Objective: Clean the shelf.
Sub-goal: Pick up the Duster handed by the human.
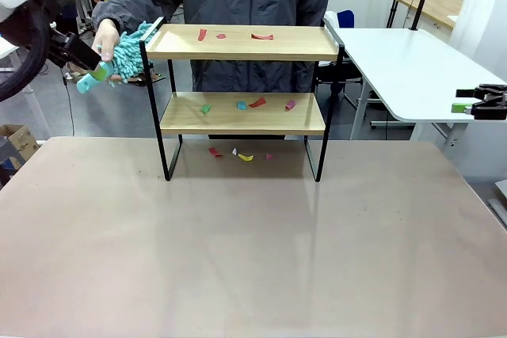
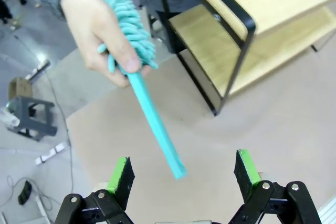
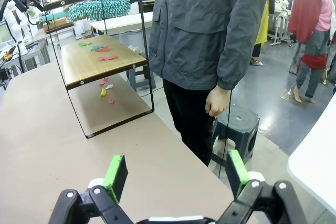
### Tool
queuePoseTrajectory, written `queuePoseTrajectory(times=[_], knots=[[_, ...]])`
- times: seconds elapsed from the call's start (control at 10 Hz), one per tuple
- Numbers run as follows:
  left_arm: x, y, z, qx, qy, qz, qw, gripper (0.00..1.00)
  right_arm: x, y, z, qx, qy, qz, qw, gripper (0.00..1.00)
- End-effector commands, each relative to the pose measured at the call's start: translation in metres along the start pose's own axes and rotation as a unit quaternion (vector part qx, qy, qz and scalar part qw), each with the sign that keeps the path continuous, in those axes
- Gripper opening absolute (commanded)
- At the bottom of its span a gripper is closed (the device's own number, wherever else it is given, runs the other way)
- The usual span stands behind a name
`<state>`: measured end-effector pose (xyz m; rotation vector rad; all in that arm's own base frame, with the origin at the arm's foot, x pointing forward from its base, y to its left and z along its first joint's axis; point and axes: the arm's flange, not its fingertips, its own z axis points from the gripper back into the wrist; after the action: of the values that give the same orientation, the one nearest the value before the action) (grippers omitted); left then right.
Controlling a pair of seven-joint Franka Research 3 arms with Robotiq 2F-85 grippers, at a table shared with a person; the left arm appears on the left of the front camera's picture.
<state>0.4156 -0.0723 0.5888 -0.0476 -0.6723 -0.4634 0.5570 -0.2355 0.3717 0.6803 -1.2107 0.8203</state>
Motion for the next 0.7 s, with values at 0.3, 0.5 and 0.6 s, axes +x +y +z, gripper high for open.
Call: queuePoseTrajectory(times=[0.3, 0.5, 0.6], knots=[[0.016, 0.004, -0.03, 0.035, 0.019, 0.025, 0.999, 1.0, 0.002, 0.0, -0.001, 0.001, -0.001, 0.007, 1.0, 1.0], [0.018, 0.009, -0.04, 0.04, 0.031, 0.029, 0.998, 1.0, 0.002, 0.0, -0.001, 0.001, -0.001, 0.007, 1.0, 1.0], [0.019, 0.012, -0.043, 0.04, 0.039, 0.03, 0.998, 1.0, 0.002, 0.0, -0.001, 0.001, -0.001, 0.007, 1.0, 1.0]])
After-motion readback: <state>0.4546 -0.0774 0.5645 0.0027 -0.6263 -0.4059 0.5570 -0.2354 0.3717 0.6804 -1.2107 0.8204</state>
